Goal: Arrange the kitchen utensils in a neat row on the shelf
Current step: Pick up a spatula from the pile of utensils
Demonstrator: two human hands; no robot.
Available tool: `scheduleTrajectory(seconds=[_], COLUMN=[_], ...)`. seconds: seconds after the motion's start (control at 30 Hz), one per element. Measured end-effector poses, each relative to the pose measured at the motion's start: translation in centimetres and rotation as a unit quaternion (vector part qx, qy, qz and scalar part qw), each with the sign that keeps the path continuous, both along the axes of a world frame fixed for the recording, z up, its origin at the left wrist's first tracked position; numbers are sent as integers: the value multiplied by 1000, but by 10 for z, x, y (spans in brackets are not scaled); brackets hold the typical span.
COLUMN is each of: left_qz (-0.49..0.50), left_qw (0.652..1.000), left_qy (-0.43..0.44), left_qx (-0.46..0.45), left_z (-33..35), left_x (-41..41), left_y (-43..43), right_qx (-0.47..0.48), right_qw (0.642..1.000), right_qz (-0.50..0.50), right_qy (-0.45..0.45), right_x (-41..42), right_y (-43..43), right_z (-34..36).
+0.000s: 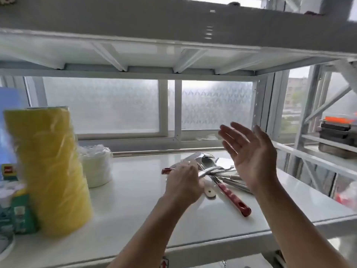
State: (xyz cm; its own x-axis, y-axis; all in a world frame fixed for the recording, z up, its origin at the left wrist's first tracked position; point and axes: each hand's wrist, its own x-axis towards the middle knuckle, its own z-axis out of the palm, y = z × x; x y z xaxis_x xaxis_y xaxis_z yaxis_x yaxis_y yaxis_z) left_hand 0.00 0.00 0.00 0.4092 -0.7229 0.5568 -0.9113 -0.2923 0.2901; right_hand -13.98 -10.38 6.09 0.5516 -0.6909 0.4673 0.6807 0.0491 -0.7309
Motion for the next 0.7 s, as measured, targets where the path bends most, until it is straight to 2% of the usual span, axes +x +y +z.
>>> scheduleTrajectory(seconds=[0.07,0.17,0.23,0.37,0.53,0.7], left_qz=[43,69,67,72,86,139], left_qw=[996,988,984,981,986,981], left_qy=[-56,-76,-99,-135,-133,-132], left_qx=[48,119,136,122,45,-4], left_z=[-2,-4,-1,3,6,15], left_x=[-5,-9,-10,-17,-17,-9], left_y=[-8,-18,-21,-10,12,45], right_qx=[17,42,67,65,10,-7], right_qw=[999,998,996,997,998,996], right_qz=[-7,22,35,24,-63,-87], right_qy=[26,46,47,30,7,18], right_x=[2,13,17,21,17,15], right_y=[-2,-4,-2,5,9,12], right_z=[-6,-20,-22,-19,-13,-14])
